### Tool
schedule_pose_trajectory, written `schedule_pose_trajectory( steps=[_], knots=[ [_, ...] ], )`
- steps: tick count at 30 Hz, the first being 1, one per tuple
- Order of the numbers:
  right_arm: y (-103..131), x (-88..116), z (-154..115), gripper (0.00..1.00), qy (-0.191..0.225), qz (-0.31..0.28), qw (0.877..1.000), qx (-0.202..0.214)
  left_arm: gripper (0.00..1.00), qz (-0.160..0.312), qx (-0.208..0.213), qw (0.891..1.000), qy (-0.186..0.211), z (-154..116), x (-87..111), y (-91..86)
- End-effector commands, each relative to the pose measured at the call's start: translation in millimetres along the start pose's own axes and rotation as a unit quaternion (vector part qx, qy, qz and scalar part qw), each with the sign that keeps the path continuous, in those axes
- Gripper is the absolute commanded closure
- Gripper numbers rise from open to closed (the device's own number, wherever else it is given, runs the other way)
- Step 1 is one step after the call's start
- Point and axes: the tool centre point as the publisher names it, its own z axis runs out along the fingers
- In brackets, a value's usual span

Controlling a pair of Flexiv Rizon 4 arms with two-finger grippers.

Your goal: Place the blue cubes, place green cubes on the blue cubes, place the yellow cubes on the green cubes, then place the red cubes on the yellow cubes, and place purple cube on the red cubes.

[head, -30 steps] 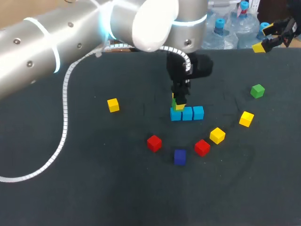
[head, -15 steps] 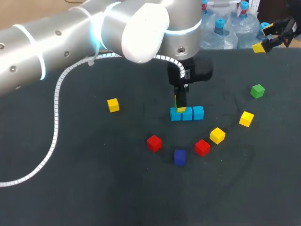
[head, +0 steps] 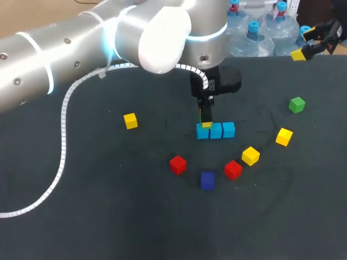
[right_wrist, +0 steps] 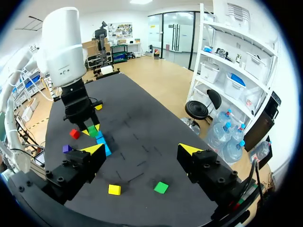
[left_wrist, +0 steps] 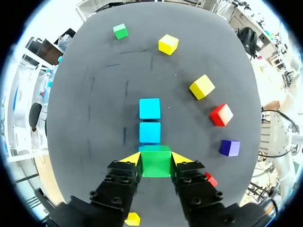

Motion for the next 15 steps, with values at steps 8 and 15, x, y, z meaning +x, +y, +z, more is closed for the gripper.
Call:
schedule_pose_trajectory(
  steps=[8, 15],
  knots=[
    [0.4, 0.3, 0.0, 0.00, 0.000, 0.000, 1.000, 0.001, 1.00, 0.011, 0.006, 1.000, 0.000, 6.2, -5.9, 12.3],
    [0.4, 0.3, 0.0, 0.00, 0.000, 0.000, 1.000, 0.001, 1.00, 0.015, 0.010, 1.000, 0.002, 9.4, -5.8, 14.5]
  ],
)
